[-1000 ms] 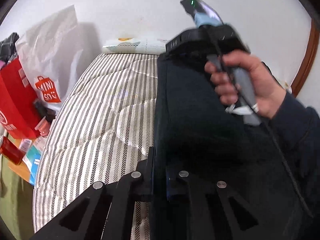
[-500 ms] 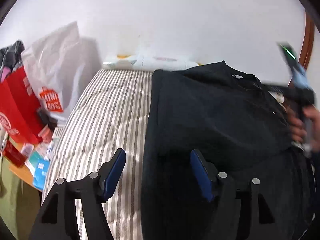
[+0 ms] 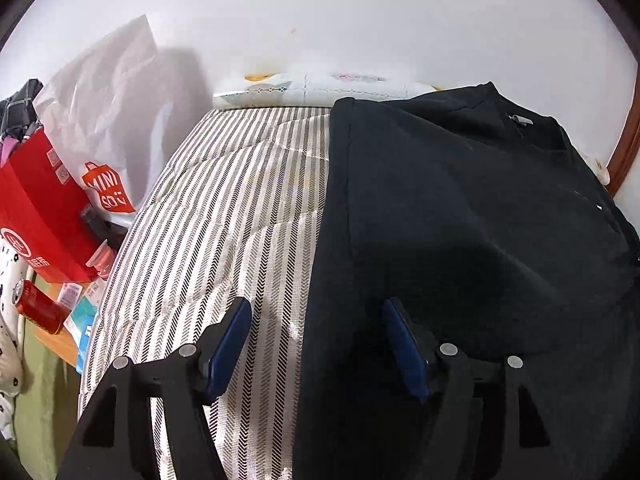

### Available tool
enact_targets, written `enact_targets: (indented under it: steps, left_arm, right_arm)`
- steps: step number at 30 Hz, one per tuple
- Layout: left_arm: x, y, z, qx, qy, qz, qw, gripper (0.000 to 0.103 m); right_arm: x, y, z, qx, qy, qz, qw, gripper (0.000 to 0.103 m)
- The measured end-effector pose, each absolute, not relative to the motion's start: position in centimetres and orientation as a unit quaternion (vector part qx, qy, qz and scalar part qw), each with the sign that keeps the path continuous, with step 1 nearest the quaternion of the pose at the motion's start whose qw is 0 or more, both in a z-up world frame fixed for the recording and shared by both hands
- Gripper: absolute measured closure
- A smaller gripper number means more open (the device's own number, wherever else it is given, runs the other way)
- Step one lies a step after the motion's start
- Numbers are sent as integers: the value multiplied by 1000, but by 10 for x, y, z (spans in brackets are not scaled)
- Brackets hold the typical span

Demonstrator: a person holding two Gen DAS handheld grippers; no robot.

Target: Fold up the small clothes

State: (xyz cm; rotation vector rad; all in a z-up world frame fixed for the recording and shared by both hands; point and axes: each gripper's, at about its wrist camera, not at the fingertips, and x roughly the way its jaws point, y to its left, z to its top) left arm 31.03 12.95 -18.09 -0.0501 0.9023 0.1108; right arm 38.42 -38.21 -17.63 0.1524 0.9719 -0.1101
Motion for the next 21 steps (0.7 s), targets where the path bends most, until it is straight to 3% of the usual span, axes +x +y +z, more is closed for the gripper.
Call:
enact_targets:
  steps: [3,4,6,12,16,21]
  left_arm:
    - [312,128,-181,-20,434,57,899,36]
    - [312,128,-182,-19,434,58,899,35]
    - [313,128,-181,-18,434,59,899,35]
    - [313,129,-182,-19,435,57,898,35]
    - [313,125,-179,-3,434,59,899,35]
    - [306,117,-178,11,433,56,900,35]
  right_arm:
    - [395,-377,-182,104,444,-37,889,39]
    - [402,-376,-183,110,444,-31,889,45]
    - [410,-372,-180,115,442,-5,890,95]
    - [385,-382,-150,141,396,0,908,95]
    - [391,-376,-165,103,426,-14,899,93]
    - [395,-366,-168,79,435,-39,896,78]
